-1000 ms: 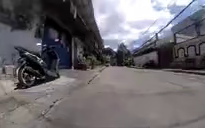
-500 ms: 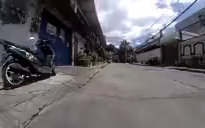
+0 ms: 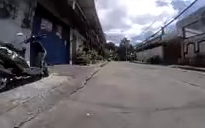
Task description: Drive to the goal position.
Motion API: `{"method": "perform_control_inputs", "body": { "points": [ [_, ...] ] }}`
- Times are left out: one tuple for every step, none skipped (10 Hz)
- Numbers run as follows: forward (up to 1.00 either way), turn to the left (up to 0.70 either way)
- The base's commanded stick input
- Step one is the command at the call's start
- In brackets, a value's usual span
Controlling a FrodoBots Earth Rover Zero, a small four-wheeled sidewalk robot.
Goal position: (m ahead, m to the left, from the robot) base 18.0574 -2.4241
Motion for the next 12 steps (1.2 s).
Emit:
{"method": "perform_control_inputs", "body": {
  "points": [
    [0.85,0.0],
    [0.85,-0.06],
    [0.85,-0.27],
    [0.85,-0.34],
    [0.85,-0.34],
    [0.85,-0.34],
    [0.85,-0.29],
    [0.85,-0.09],
    [0.85,0.0],
    [0.85,0.0],
    [0.85,0.0],
    [0.85,0.0]
  ]
}}
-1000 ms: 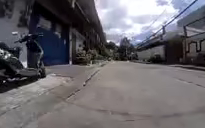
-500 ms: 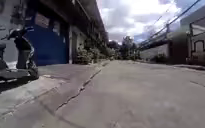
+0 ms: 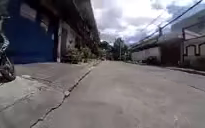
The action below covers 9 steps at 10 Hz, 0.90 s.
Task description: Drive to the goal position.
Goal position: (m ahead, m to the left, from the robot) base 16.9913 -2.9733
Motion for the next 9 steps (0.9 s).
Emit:
{"method": "perform_control_inputs", "body": {
  "points": [
    [0.85,0.0],
    [0.85,0.0],
    [0.85,0.0],
    [0.85,0.0],
    [0.85,0.0],
    [0.85,0.0],
    [0.85,0.0],
    [0.85,0.0],
    [0.85,0.0]
  ]
}}
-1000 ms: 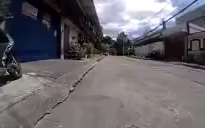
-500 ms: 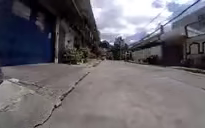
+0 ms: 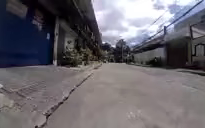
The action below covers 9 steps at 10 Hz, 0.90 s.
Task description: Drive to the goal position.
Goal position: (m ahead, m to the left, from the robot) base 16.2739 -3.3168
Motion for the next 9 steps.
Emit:
{"method": "perform_control_inputs", "body": {
  "points": [
    [0.85,0.0],
    [0.85,0.0],
    [0.85,0.0],
    [0.85,0.0],
    [0.85,0.0],
    [0.85,0.0],
    [0.85,0.0],
    [0.85,0.0],
    [0.85,0.0]
  ]
}}
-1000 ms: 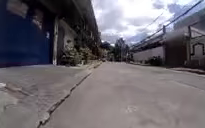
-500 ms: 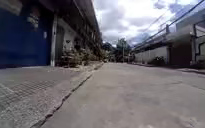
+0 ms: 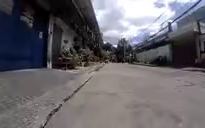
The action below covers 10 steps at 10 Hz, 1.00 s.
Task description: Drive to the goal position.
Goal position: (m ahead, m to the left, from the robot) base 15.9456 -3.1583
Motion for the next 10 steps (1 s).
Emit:
{"method": "perform_control_inputs", "body": {
  "points": [
    [0.85,-0.13],
    [0.85,-0.33],
    [0.85,-0.34],
    [0.85,-0.34],
    [0.85,-0.34],
    [0.85,-0.18],
    [0.85,0.0],
    [0.85,0.0],
    [0.85,0.0],
    [0.85,0.0]
  ]
}}
